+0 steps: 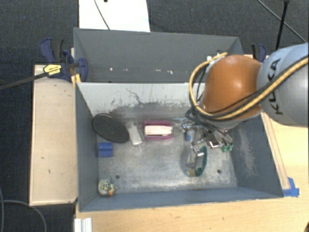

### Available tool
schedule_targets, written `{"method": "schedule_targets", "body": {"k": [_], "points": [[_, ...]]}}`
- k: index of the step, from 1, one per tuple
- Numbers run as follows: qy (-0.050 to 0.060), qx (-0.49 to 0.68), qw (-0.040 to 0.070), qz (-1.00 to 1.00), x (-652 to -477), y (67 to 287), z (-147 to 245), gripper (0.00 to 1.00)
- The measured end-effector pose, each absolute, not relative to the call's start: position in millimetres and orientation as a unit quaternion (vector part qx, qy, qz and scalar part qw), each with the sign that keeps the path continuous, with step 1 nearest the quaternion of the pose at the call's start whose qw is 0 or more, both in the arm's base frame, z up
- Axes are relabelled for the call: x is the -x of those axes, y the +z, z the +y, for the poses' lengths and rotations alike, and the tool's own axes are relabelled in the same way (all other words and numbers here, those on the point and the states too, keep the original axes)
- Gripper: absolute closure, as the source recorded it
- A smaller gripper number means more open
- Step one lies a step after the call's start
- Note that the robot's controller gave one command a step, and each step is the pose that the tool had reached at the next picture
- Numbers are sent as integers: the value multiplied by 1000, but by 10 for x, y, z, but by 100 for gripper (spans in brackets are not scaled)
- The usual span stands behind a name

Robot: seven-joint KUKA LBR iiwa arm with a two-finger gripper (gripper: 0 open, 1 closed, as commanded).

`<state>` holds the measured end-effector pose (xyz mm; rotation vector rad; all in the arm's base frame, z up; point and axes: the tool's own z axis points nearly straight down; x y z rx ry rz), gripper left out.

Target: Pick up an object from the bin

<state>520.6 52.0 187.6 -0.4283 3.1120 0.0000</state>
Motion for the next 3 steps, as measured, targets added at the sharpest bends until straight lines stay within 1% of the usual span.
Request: {"method": "schedule_targets", "body": {"k": [1, 2, 3], "points": [[0, 156, 2, 988, -5817, 1500, 566, 0], [1, 290, -1, 957, -5288, 1088, 540, 0], [2, 285, 4, 959, -5578, 1207, 1167, 0]]}}
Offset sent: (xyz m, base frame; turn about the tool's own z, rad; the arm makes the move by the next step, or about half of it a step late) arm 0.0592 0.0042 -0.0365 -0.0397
